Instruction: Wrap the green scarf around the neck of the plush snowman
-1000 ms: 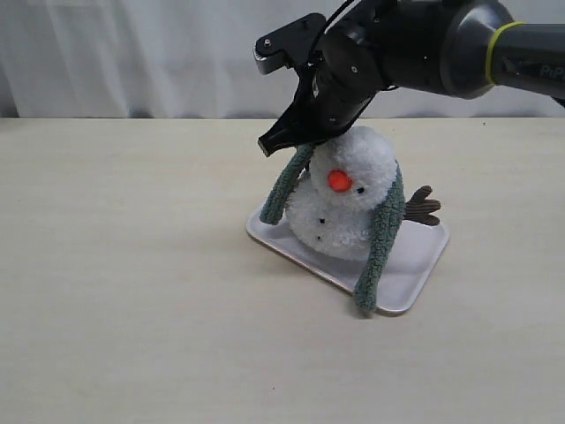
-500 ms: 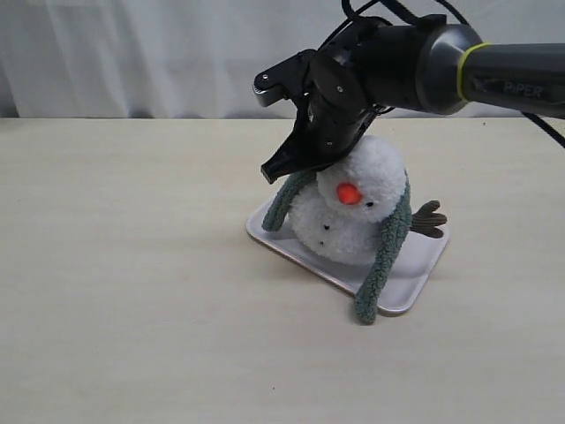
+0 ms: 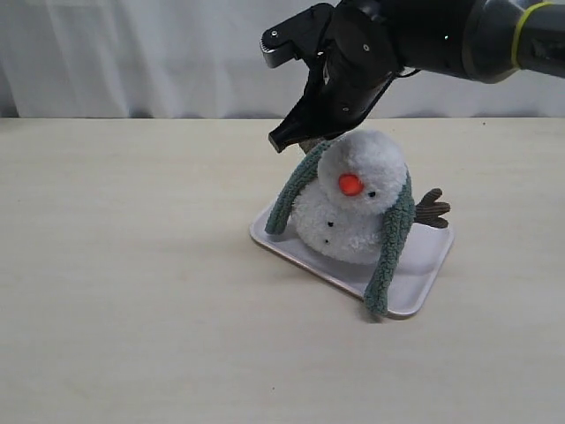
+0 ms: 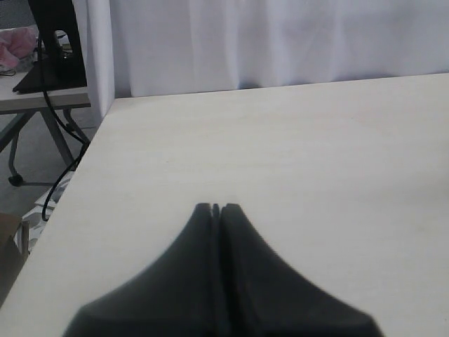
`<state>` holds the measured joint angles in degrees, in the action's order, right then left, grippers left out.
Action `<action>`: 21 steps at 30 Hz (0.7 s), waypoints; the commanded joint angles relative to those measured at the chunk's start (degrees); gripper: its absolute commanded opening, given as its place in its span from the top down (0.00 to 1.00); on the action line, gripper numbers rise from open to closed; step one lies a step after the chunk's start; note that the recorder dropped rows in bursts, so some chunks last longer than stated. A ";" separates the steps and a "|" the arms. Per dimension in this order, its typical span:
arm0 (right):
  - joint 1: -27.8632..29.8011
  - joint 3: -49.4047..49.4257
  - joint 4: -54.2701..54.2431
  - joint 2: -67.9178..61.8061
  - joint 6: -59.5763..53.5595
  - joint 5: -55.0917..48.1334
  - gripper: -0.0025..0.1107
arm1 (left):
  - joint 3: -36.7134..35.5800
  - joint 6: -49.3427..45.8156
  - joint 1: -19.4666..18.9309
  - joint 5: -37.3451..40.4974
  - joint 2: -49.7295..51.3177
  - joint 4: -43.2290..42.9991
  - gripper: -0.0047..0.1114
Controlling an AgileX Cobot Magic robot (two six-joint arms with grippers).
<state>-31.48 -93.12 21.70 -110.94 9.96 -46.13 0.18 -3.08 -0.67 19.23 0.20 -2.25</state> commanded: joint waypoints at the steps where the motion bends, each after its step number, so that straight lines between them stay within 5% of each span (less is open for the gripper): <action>1: 0.15 -0.11 7.09 -0.08 -0.20 -0.26 0.94 | -0.18 0.35 0.00 -0.62 -0.20 -0.03 0.96; 21: 0.28 -0.11 10.24 -6.83 -0.12 -0.15 0.94 | -0.18 0.35 0.00 -0.62 -0.20 -0.03 0.96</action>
<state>-31.48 -93.21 31.66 -117.24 9.96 -45.94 0.18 -3.08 -0.67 19.23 0.20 -2.25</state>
